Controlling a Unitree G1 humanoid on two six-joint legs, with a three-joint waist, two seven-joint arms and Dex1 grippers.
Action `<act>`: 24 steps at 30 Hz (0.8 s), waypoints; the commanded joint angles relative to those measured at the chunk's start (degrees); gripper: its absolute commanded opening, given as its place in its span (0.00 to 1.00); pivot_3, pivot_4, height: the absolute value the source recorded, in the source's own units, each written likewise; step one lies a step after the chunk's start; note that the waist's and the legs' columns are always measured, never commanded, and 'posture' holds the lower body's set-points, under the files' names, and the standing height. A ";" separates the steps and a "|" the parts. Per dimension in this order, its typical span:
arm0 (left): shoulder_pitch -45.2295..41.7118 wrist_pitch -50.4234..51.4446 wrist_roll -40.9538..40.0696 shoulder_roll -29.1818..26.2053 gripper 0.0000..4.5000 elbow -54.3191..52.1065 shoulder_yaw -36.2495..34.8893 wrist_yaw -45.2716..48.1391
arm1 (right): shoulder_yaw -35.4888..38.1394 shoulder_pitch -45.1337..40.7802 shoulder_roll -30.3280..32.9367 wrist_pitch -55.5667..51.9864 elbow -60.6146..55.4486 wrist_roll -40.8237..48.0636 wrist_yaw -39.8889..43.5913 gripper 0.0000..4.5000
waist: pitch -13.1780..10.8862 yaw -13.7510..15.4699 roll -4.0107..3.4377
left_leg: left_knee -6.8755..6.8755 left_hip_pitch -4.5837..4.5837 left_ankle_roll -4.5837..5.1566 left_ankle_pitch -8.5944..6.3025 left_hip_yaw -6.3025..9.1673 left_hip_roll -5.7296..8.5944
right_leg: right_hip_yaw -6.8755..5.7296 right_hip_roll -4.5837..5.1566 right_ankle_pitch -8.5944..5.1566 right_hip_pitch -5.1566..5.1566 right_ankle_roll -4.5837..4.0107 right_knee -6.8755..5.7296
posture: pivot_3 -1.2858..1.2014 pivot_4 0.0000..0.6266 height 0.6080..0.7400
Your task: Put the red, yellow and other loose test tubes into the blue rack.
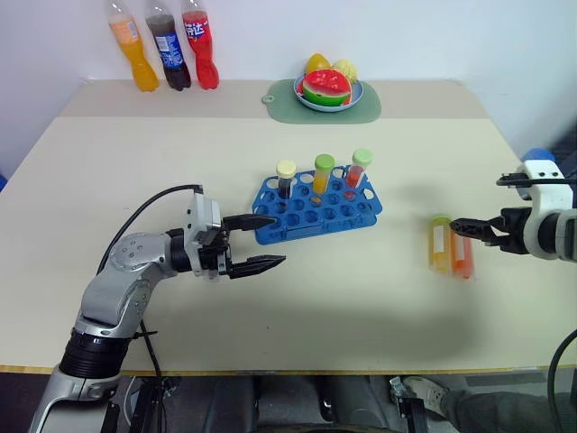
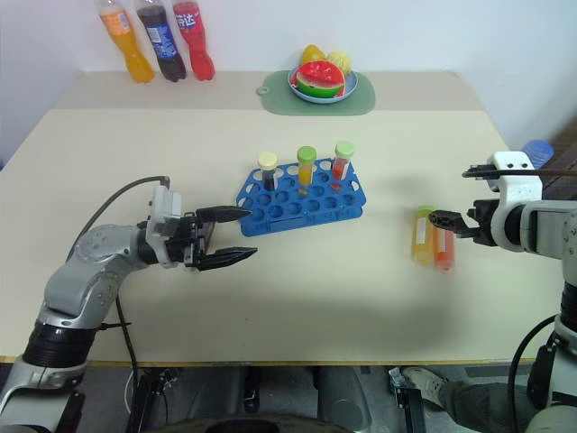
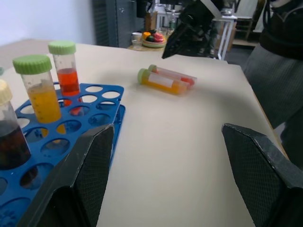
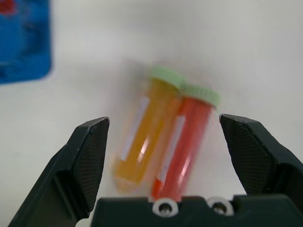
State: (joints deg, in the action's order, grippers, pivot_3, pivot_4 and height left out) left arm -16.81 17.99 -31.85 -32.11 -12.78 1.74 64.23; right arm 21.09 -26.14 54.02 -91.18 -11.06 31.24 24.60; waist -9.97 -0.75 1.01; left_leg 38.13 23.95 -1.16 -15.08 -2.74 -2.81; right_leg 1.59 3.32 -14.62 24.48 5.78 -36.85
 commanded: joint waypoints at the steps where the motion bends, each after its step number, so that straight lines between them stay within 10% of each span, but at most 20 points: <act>1: -1.60 -1.29 0.19 0.45 0.84 0.05 0.45 0.56 | 1.78 1.11 0.17 3.84 2.13 -2.28 -0.52 0.91 | 0.00 0.00 0.00 | 0.00 0.00 0.00 0.00 0.00 0.00 | 0.00 0.00 0.00 0.00 0.00 0.00 | 0.52 0.24 1.00; 24: 1.95 -0.20 -0.74 -1.23 0.84 -3.81 -1.56 -1.39 | -7.89 -1.74 -1.33 15.44 16.57 -6.52 3.41 0.91 | 0.00 0.03 -0.01 | 0.00 0.01 0.00 0.00 0.00 0.00 | 0.01 -0.02 0.05 0.00 0.09 0.01 | 0.52 0.24 1.00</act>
State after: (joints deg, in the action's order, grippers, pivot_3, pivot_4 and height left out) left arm -15.04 18.05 -31.85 -32.83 -14.41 1.25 63.05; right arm 12.49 -26.46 52.40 -76.66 5.95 25.10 27.65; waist -9.97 -0.72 1.00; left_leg 38.13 23.96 -1.16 -15.08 -2.74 -2.81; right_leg 1.60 3.30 -14.57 24.48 5.88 -36.84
